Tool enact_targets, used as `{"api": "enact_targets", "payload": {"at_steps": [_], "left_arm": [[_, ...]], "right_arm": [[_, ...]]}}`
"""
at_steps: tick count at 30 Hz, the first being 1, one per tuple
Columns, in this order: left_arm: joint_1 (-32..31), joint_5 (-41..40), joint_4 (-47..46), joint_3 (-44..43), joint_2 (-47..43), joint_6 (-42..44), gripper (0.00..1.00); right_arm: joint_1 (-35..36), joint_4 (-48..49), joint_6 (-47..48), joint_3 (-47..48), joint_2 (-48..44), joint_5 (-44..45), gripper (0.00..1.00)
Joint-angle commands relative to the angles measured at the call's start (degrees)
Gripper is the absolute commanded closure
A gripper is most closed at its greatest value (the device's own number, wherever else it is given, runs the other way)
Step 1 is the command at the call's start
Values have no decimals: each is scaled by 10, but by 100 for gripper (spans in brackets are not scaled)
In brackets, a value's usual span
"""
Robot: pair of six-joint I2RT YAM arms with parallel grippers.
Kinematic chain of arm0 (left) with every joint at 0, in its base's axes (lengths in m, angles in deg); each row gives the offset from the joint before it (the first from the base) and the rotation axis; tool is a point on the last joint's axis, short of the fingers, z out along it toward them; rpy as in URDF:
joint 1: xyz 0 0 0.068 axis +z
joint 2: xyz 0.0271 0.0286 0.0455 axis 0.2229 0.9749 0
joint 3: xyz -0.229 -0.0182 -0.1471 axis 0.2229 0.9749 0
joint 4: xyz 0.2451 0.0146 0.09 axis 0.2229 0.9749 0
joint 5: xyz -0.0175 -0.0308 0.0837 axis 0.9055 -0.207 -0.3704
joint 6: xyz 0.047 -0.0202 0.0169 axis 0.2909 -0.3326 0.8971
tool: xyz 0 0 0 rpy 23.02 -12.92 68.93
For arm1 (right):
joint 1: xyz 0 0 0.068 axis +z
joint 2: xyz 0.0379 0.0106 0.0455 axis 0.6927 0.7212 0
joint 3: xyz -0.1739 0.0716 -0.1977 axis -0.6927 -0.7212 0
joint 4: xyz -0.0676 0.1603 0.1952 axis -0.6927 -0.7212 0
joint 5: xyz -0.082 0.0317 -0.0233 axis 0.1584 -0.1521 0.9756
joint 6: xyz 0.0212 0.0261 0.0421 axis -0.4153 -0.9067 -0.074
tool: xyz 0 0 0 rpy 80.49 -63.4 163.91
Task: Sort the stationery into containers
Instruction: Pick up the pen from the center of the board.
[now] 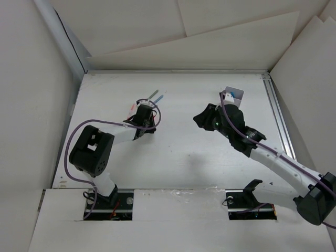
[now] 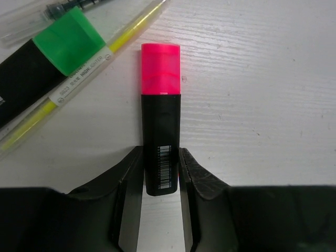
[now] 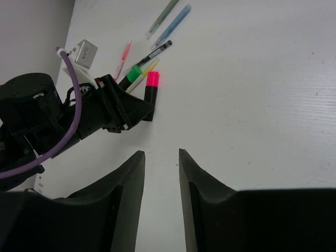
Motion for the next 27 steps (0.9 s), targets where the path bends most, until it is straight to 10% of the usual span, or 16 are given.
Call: {"api": "enact_targets", "payload": {"at_steps": [1,27], "left_arm": [[-1,45,-26,24,-21,5,94],[-111,347,-285,110,-146,-27,85]], "right_arm": [[6,34,3,6,8,2,62],[-51,64,-15,6,92,-64,36]]}}
